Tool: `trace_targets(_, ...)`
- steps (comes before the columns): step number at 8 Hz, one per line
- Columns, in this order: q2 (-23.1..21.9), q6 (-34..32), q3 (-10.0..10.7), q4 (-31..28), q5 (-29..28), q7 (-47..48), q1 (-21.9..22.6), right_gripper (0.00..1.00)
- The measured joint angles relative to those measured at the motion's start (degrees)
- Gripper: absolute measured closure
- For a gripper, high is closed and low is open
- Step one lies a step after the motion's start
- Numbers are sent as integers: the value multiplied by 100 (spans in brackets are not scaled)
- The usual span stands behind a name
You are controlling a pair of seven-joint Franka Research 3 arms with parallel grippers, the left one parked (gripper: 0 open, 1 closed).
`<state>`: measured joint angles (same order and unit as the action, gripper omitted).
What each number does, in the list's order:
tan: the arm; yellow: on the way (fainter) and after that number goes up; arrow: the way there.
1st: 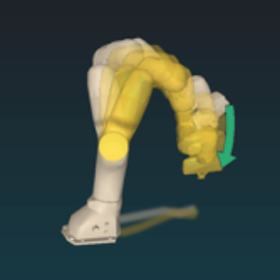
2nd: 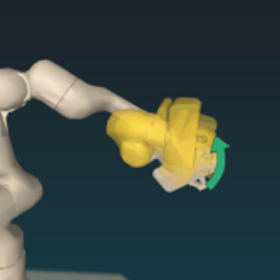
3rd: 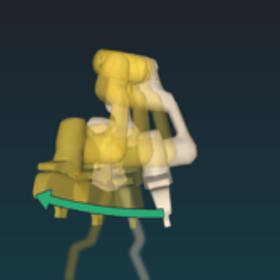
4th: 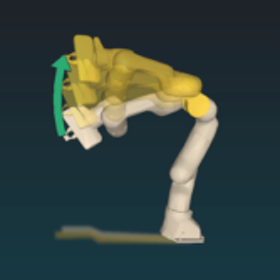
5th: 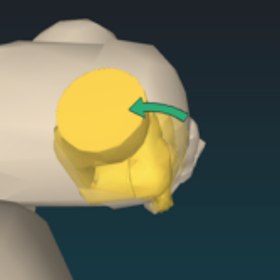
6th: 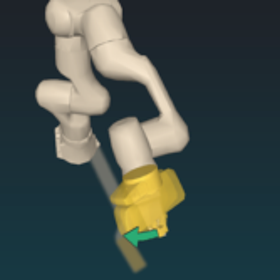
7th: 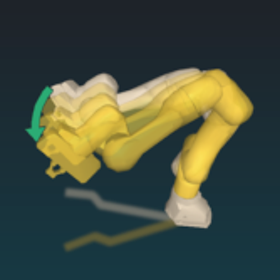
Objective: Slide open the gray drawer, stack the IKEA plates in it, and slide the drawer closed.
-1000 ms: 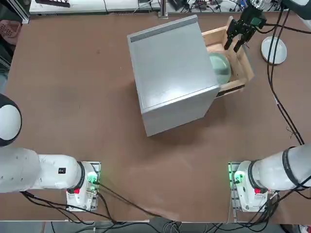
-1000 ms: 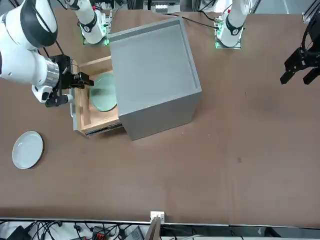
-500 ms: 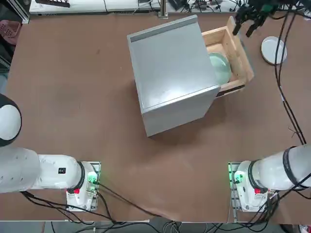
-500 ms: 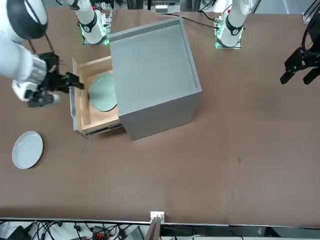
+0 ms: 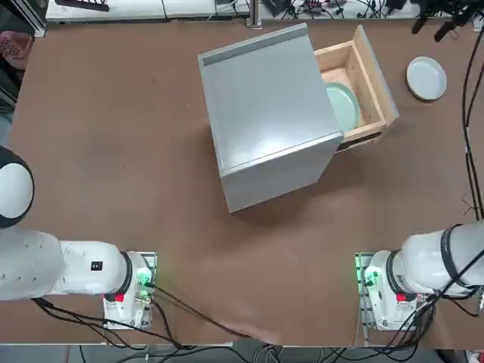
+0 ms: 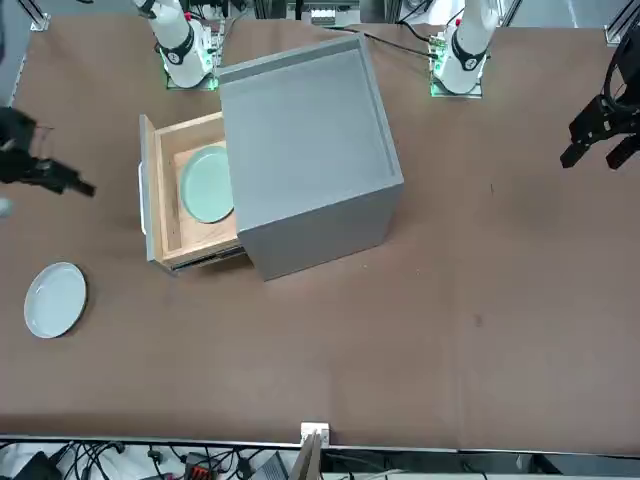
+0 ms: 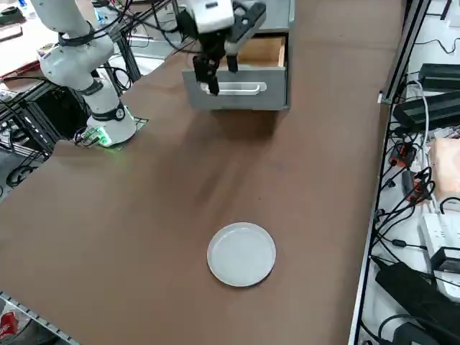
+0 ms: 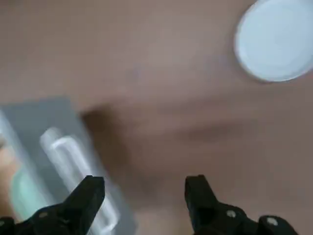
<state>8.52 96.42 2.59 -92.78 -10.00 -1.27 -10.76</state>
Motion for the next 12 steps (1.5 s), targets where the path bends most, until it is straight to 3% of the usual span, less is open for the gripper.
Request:
trace_targets(6, 1929, 2073, 19, 261, 332, 4, -1385, 6)
trace_targets(12, 3144, 3618, 15, 294, 340, 4, -1910, 11)
